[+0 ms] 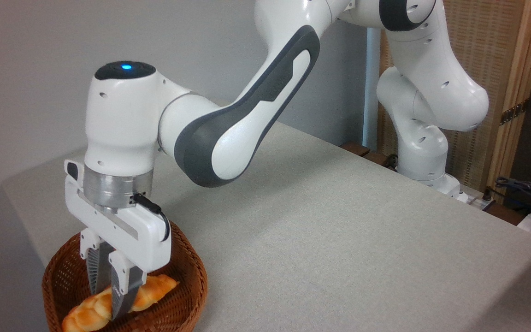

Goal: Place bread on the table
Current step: 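Position the gripper fingers around the braided roll and close them, then lift the braided roll out of the basket and carry it over the table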

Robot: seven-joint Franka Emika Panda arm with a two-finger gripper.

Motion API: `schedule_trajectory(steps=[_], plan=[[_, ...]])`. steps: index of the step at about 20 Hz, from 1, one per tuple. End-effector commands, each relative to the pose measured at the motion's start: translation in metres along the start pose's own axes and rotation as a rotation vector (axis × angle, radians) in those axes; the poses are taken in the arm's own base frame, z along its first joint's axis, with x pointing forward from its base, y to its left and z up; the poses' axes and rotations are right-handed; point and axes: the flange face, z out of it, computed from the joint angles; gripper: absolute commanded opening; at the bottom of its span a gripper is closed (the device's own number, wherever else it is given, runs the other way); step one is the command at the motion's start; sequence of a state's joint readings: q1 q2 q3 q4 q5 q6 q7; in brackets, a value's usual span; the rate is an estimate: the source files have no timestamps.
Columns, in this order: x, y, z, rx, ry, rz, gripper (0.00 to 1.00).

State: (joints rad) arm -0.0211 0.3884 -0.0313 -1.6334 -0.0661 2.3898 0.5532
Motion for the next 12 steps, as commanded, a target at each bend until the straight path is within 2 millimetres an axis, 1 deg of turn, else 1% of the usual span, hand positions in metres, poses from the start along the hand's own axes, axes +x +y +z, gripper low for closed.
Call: schedule_trajectory(steps=[1, 2, 4, 6, 8, 11, 12], plan=[[0.007, -0.002, -0.019, -0.008, -0.009, 0.004, 0.39], [0.006, 0.0, -0.021, -0.019, -0.028, 0.009, 0.39], [0.007, 0.007, -0.033, -0.042, -0.054, 0.022, 0.39], [0.005, 0.012, -0.052, -0.061, -0.082, 0.029, 0.39], [0.002, 0.015, -0.08, -0.073, -0.1, 0.028, 0.39], [-0.004, 0.019, -0.135, -0.076, -0.106, 0.031, 0.39], [-0.006, 0.021, -0.144, -0.079, -0.114, 0.048, 0.39]])
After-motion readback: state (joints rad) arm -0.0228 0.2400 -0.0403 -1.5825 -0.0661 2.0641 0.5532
